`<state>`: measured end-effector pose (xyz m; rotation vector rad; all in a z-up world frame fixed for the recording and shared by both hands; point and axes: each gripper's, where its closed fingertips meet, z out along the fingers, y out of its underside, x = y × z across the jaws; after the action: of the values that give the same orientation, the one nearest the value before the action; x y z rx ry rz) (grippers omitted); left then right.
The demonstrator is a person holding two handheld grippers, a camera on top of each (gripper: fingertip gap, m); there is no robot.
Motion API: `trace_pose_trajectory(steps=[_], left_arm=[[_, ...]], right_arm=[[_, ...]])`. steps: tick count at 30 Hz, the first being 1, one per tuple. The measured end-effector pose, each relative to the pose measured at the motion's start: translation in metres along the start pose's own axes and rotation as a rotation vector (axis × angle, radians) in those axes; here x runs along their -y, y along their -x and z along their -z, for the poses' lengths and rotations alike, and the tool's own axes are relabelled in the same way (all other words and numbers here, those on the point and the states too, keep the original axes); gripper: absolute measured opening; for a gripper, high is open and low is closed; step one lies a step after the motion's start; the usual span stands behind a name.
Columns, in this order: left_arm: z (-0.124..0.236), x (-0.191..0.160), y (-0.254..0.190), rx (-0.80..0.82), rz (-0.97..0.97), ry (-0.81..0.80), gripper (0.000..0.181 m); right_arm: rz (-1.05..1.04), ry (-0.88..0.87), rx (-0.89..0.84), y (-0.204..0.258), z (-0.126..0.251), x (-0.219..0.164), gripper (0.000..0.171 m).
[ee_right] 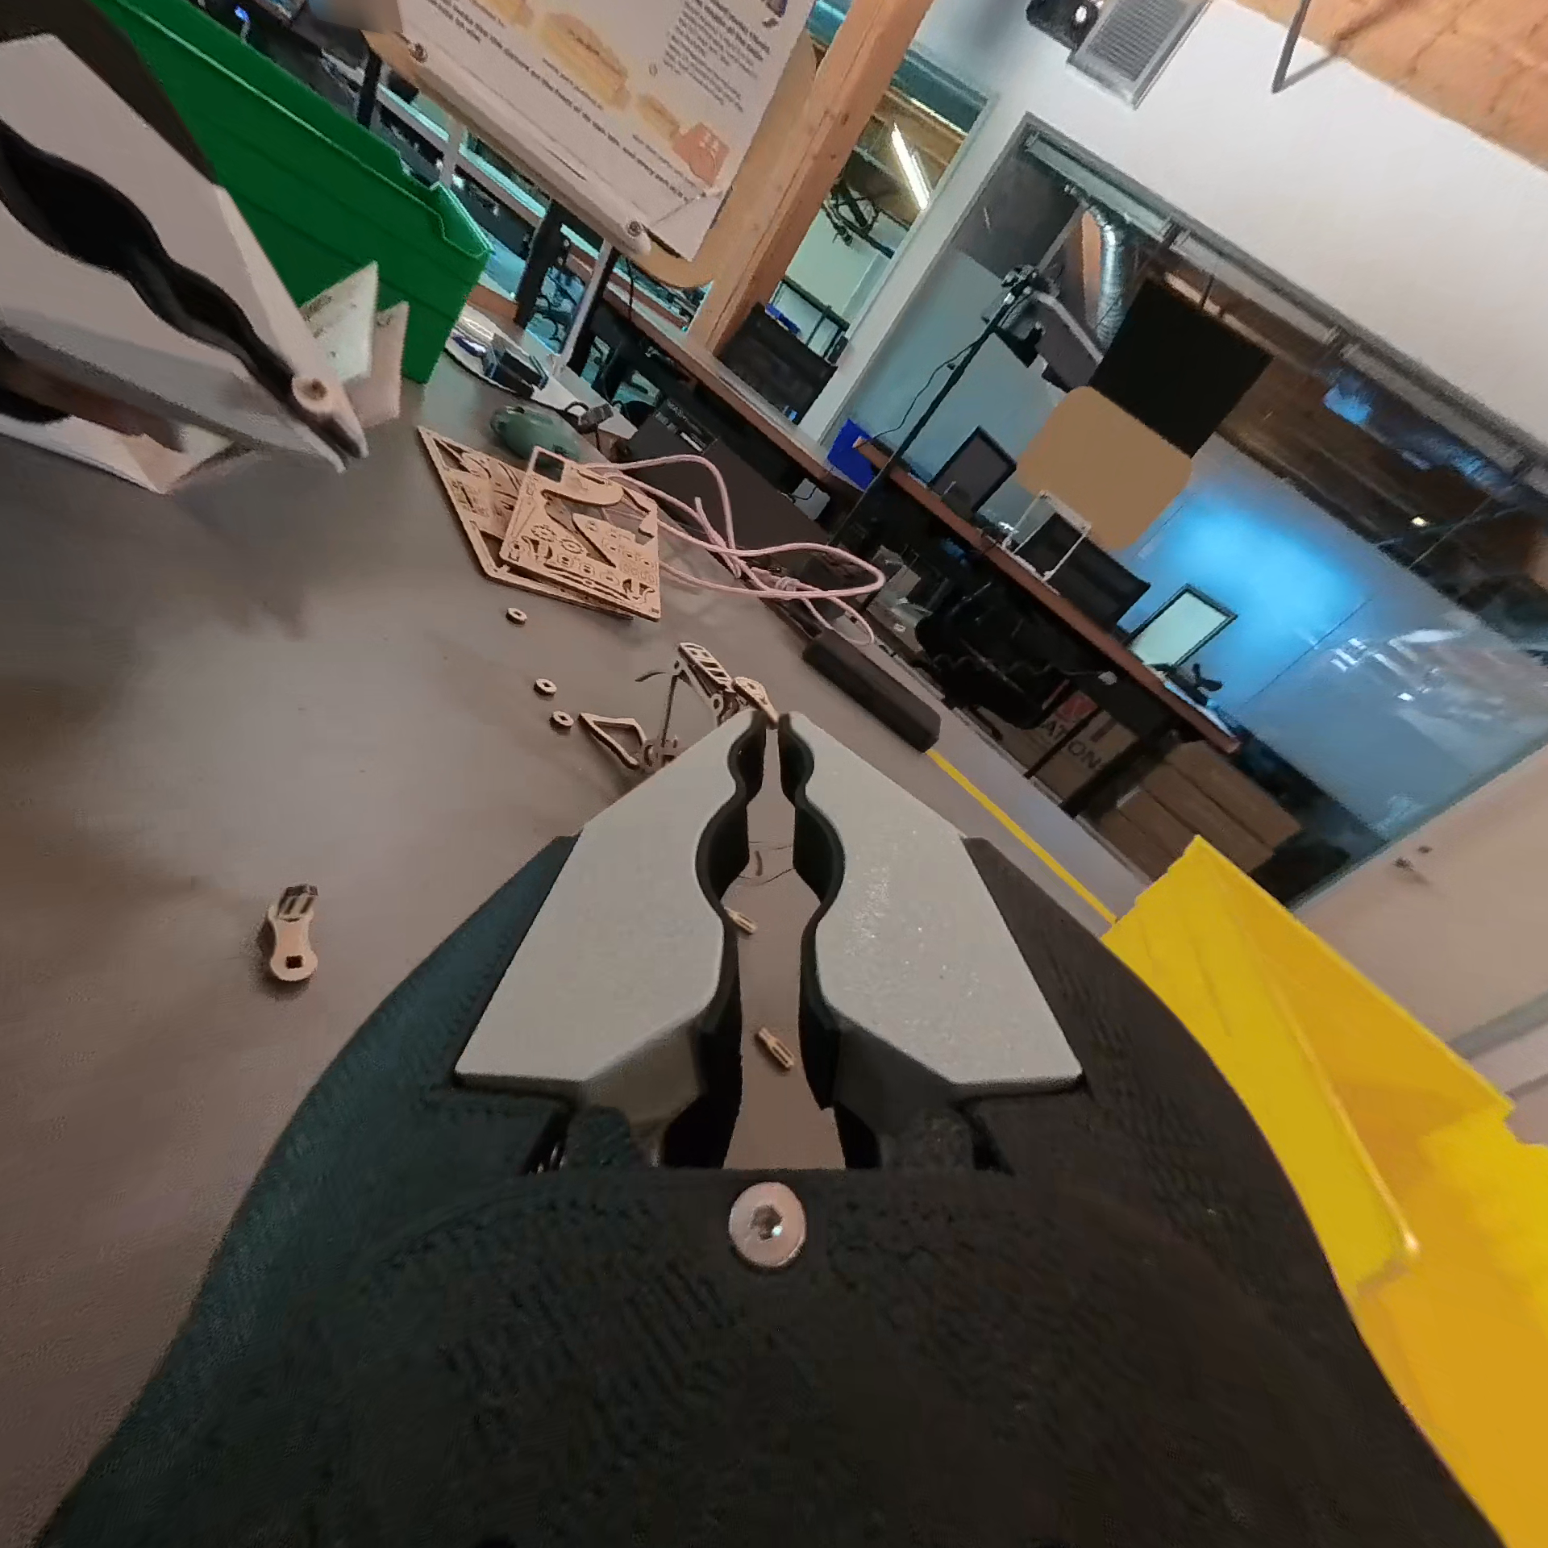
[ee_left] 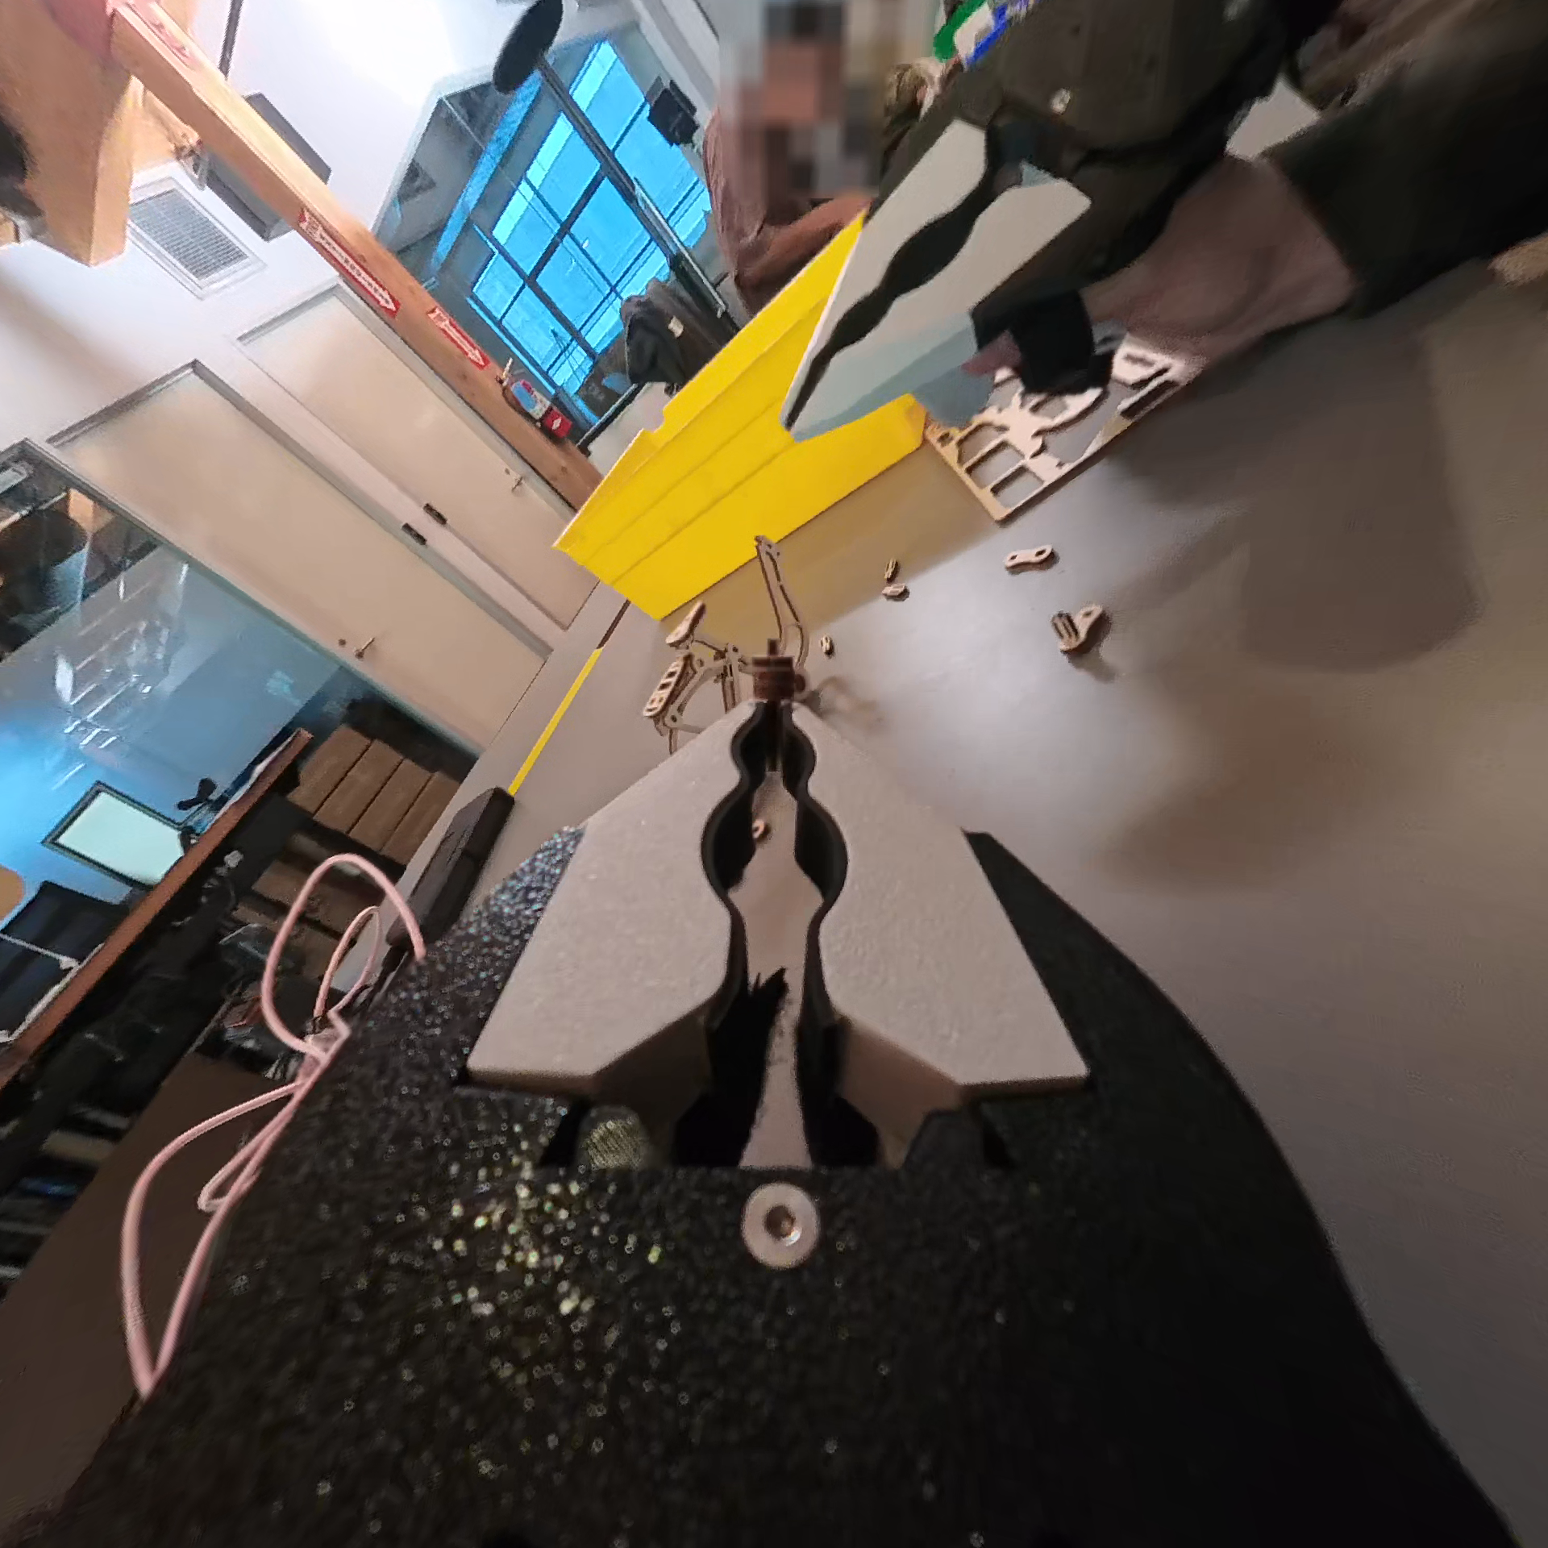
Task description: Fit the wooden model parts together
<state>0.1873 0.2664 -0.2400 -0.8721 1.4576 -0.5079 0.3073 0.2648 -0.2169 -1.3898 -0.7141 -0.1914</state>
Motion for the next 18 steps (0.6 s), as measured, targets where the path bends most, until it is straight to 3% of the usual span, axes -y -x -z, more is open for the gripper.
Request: trace_pose_trajectory(steps=[6,18], left_arm=[[0.003,0.003,0.005,0.009,0.054,-0.029,0.0],[0.002,0.008,-0.008,-0.007,-0.089,-0.006,0.0]], right_arm=[[0.109,-0.011,-0.02,0.003,0.007,0.006,0.001],[0.161,-0.048,0.013,0.012,0.011,0.012,0.002]])
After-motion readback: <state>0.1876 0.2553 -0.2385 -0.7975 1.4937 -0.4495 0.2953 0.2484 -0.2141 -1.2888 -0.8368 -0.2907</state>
